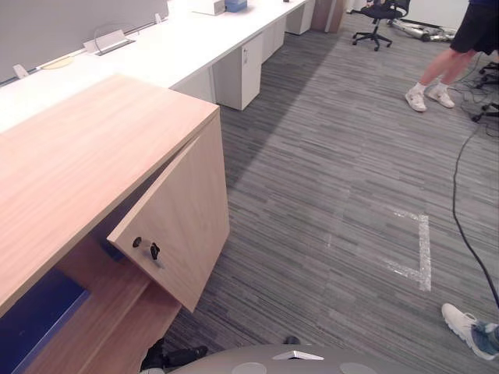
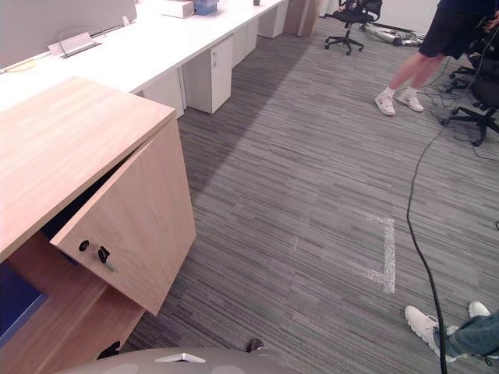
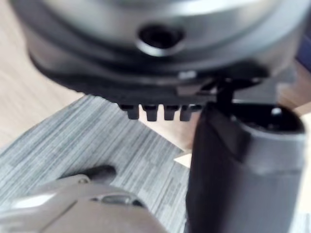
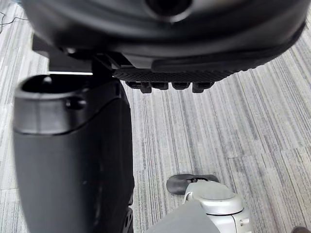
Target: Walk over to the cabinet, pick up the folder, carry it to the office cabinet, place the folder inside the office cabinet, then close the office cabinet door
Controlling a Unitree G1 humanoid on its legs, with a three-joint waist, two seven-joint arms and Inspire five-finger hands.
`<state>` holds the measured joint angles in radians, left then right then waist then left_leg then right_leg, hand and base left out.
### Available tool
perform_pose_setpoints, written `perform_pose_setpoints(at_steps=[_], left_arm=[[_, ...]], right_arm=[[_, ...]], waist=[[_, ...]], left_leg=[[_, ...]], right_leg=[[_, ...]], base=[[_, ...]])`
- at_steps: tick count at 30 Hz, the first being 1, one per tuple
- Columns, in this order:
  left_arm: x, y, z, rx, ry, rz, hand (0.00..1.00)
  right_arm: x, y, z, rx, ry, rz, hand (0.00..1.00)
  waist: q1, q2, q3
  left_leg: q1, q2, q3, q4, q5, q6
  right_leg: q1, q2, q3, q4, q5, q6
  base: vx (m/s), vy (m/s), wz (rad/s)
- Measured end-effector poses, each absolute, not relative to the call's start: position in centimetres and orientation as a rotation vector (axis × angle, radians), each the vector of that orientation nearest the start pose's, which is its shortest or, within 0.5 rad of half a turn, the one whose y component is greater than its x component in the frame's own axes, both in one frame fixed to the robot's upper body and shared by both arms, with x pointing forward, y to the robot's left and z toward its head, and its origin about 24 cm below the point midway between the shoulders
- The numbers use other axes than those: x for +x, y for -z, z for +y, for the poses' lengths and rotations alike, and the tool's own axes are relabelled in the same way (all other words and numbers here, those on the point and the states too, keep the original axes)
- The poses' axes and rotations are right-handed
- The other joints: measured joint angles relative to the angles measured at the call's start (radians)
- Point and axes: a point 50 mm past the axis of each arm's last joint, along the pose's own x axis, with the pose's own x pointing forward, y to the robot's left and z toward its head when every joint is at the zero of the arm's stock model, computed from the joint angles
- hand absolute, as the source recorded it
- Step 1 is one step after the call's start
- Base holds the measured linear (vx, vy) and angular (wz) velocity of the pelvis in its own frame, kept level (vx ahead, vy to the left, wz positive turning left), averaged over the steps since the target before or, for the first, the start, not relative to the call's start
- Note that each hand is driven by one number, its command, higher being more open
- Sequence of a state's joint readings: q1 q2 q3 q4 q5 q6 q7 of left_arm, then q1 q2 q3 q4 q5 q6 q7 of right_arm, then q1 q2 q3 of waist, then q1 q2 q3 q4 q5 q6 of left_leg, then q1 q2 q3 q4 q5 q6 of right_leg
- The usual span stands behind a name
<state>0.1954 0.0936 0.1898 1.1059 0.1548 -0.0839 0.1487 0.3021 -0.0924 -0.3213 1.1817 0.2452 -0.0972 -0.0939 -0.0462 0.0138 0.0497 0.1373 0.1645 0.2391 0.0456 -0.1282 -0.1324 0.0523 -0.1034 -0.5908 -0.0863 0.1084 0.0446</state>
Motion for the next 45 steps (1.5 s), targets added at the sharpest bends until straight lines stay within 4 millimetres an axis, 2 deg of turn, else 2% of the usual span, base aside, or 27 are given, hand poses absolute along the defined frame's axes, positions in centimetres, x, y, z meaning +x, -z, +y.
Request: perform_pose_setpoints(at_steps=[12,14,15,17,18,19,20,21,22,23,24,26,27,28,30,31,32,33,35,37,39,40,41,43,44,45], left_arm=[[4.5,16.5,21.6,0.227,-0.220,1.184,1.00],[4.7,16.5,21.4,0.233,-0.198,1.178,1.00],[4.8,16.5,21.3,0.243,-0.182,1.175,1.00],[4.8,16.5,21.3,0.252,-0.170,1.170,1.00],[4.9,16.4,21.5,0.265,-0.158,1.164,1.00],[5.0,16.3,21.6,0.277,-0.146,1.154,1.00],[5.1,16.2,21.7,0.282,-0.139,1.146,1.00],[5.2,16.0,21.8,0.291,-0.126,1.132,1.00],[5.5,15.9,21.7,0.295,-0.114,1.120,1.00],[5.9,15.8,21.7,0.297,-0.105,1.100,1.00],[6.2,15.7,21.7,0.292,-0.107,1.090,1.00],[6.7,15.4,21.8,0.288,-0.106,1.064,1.00],[6.8,15.3,21.8,0.284,-0.105,1.054,1.00],[6.9,15.1,21.8,0.280,-0.110,1.042,1.00],[6.8,15.0,22.2,0.266,-0.135,1.035,1.00],[6.9,14.9,22.2,0.263,-0.143,1.029,1.00],[7.1,14.7,22.7,0.229,-0.189,1.011,1.00],[7.2,14.7,22.7,0.217,-0.204,1.011,1.00],[6.8,14.9,22.3,0.146,-0.268,1.019,1.00],[6.1,15.0,22.1,0.088,-0.336,1.030,1.00],[5.3,15.2,22.2,0.050,-0.381,1.048,1.00],[5.3,15.2,22.2,0.037,-0.400,1.046,1.00],[5.5,15.2,22.3,0.013,-0.429,1.037,1.00],[5.3,15.2,22.4,-0.010,-0.468,1.037,1.00],[5.1,15.2,22.6,-0.011,-0.486,1.042,1.00],[5.1,15.2,22.6,-0.023,-0.502,1.041,1.00]], right_arm=[[-2.4,16.3,-24.7,0.134,0.670,1.291,1.00],[-2.5,16.1,-25.5,0.114,0.675,1.295,1.00],[-2.6,15.9,-26.1,0.114,0.682,1.284,1.00],[-2.3,15.6,-26.9,0.110,0.679,1.254,1.00],[-1.7,15.5,-27.1,0.101,0.667,1.231,1.00],[-1.3,15.4,-26.9,0.091,0.651,1.219,1.00],[-1.1,15.5,-26.9,0.090,0.648,1.215,1.00],[-0.8,15.6,-26.5,0.099,0.645,1.211,1.00],[-0.6,15.7,-26.1,0.110,0.643,1.209,1.00],[-0.5,15.9,-25.5,0.123,0.645,1.215,1.00],[-0.4,16.1,-25.1,0.129,0.648,1.221,1.00],[-0.1,16.3,-24.4,0.146,0.658,1.226,1.00],[-0.1,16.4,-24.1,0.151,0.656,1.229,1.00],[-0.1,16.4,-23.9,0.148,0.653,1.237,1.00],[0.0,16.5,-23.8,0.127,0.646,1.246,1.00],[0.1,16.5,-23.7,0.118,0.640,1.248,1.00],[0.1,16.6,-23.3,0.098,0.622,1.265,1.00],[0.1,16.7,-23.3,0.099,0.621,1.272,1.00],[-0.5,16.7,-23.4,0.109,0.647,1.289,1.00],[-0.8,16.7,-23.4,0.115,0.659,1.297,1.00],[-0.8,16.7,-23.4,0.110,0.664,1.300,1.00],[-0.8,16.7,-23.4,0.107,0.669,1.301,1.00],[-0.9,16.8,-23.3,0.105,0.672,1.304,1.00],[-0.9,16.8,-23.2,0.108,0.677,1.310,1.00],[-0.9,16.9,-23.1,0.123,0.688,1.311,1.00],[-0.9,16.9,-23.0,0.140,0.706,1.307,1.00]], waist=[[0.008,0.003,0.001],[0.005,0.010,0.005],[-0.003,0.010,0.006],[-0.006,0.009,0.006],[-0.006,0.002,0.008],[-0.004,-0.006,0.009],[-0.004,-0.010,0.011],[-0.004,-0.015,0.010],[-0.005,-0.014,0.010],[-0.006,-0.015,0.010],[-0.005,-0.017,0.009],[-0.002,-0.032,0.011],[0.002,-0.030,0.013],[0.013,-0.036,0.013],[0.030,-0.048,0.012],[0.036,-0.054,0.011],[0.047,-0.073,0.012],[0.044,-0.076,0.013],[0.042,-0.062,0.021],[0.046,-0.060,0.024],[0.055,-0.050,0.028],[0.064,-0.056,0.029],[0.073,-0.049,0.039],[0.074,-0.053,0.051],[0.073,-0.057,0.058],[0.070,-0.059,0.064]], left_leg=[[-0.027,-0.075,-0.098,-0.033,0.034,0.042],[-0.025,-0.107,-0.149,-0.035,0.049,0.066],[-0.023,-0.128,-0.188,-0.035,0.056,0.076],[-0.023,-0.148,-0.224,-0.038,0.049,0.090],[-0.026,-0.165,-0.244,-0.041,0.057,0.102],[-0.029,-0.175,-0.275,-0.049,0.059,0.109],[-0.031,-0.179,-0.286,-0.049,0.061,0.113],[-0.047,-0.184,-0.316,-0.047,0.057,0.116],[-0.067,-0.184,-0.343,-0.047,0.063,0.117],[-0.097,-0.185,-0.382,-0.045,0.075,0.116],[-0.113,-0.186,-0.401,-0.040,0.080,0.112],[-0.155,-0.192,-0.458,-0.012,0.097,0.095],[-0.159,-0.180,-0.484,-0.012,0.107,0.083],[-0.157,-0.169,-0.507,-0.015,0.113,0.075],[-0.158,-0.159,-0.536,-0.021,0.123,0.058],[-0.162,-0.156,-0.547,-0.024,0.129,0.050],[-0.184,-0.152,-0.593,-0.036,0.148,0.020],[-0.194,-0.148,-0.614,-0.040,0.156,0.008],[-0.201,-0.118,-0.656,-0.078,0.208,-0.001],[-0.210,-0.100,-0.685,-0.089,0.226,-0.018],[-0.232,-0.096,-0.721,-0.086,0.245,-0.024],[-0.243,-0.096,-0.735,-0.088,0.258,-0.026],[-0.259,-0.098,-0.745,-0.088,0.277,-0.025],[-0.273,-0.107,-0.727,-0.094,0.314,-0.009],[-0.277,-0.112,-0.629,-0.108,0.351,0.039],[-0.295,-0.104,-0.510,-0.098,0.330,0.111]], right_leg=[[0.014,-0.078,-0.089,0.007,0.025,0.035],[0.020,-0.134,-0.124,0.079,-0.004,0.056],[0.018,-0.186,-0.151,0.165,-0.042,0.068],[-0.006,-0.246,-0.132,0.289,-0.079,0.051],[-0.037,-0.281,-0.070,0.367,-0.087,0.032],[-0.052,-0.285,0.028,0.393,-0.083,0.019],[-0.055,-0.281,0.074,0.395,-0.082,0.017],[-0.063,-0.266,0.160,0.393,-0.088,0.008],[-0.070,-0.242,0.225,0.386,-0.101,-0.010],[-0.069,-0.208,0.310,0.355,-0.129,-0.041],[-0.066,-0.195,0.351,0.339,-0.142,-0.040],[-0.064,-0.173,0.433,0.334,-0.165,-0.018],[-0.061,-0.158,0.450,0.354,-0.178,0.001],[-0.041,-0.149,0.445,0.355,-0.199,0.031],[-0.012,-0.143,0.401,0.337,-0.240,0.059],[-0.005,-0.139,0.384,0.330,-0.254,0.062],[0.010,-0.133,0.329,0.302,-0.312,0.090],[0.014,-0.128,0.309,0.293,-0.324,0.101],[0.039,-0.094,0.223,0.294,-0.334,0.083],[0.060,-0.073,0.167,0.295,-0.338,0.076],[0.074,-0.052,0.116,0.295,-0.340,0.072],[0.078,-0.047,0.092,0.295,-0.341,0.071],[0.084,-0.041,0.055,0.295,-0.342,0.067],[0.099,-0.043,0.005,0.296,-0.345,0.063],[0.109,-0.053,-0.025,0.296,-0.349,0.053],[0.110,-0.057,-0.057,0.296,-0.345,0.047]], base=[[0.00,0.090,0.24],[0.03,0.136,0.72],[0.02,0.181,0.88],[0.00,0.175,0.80],[-0.04,0.167,0.65],[-0.04,0.151,0.61],[-0.04,0.094,0.59],[-0.03,0.026,0.60],[-0.02,-0.004,0.83],[-0.01,-0.071,0.79],[0.02,-0.119,0.90],[0.02,-0.167,0.85],[0.02,-0.205,0.82],[0.01,-0.197,0.67],[-0.02,-0.199,0.50],[-0.08,-0.261,0.69],[-0.09,-0.217,0.68],[-0.11,-0.216,0.84],[-0.11,-0.173,0.98],[-0.08,-0.120,0.90],[-0.06,-0.093,0.81],[-0.09,-0.067,0.95],[-0.08,-0.024,0.96],[-0.08,0.005,0.84],[-0.09,0.026,0.71],[-0.13,0.030,0.97]])
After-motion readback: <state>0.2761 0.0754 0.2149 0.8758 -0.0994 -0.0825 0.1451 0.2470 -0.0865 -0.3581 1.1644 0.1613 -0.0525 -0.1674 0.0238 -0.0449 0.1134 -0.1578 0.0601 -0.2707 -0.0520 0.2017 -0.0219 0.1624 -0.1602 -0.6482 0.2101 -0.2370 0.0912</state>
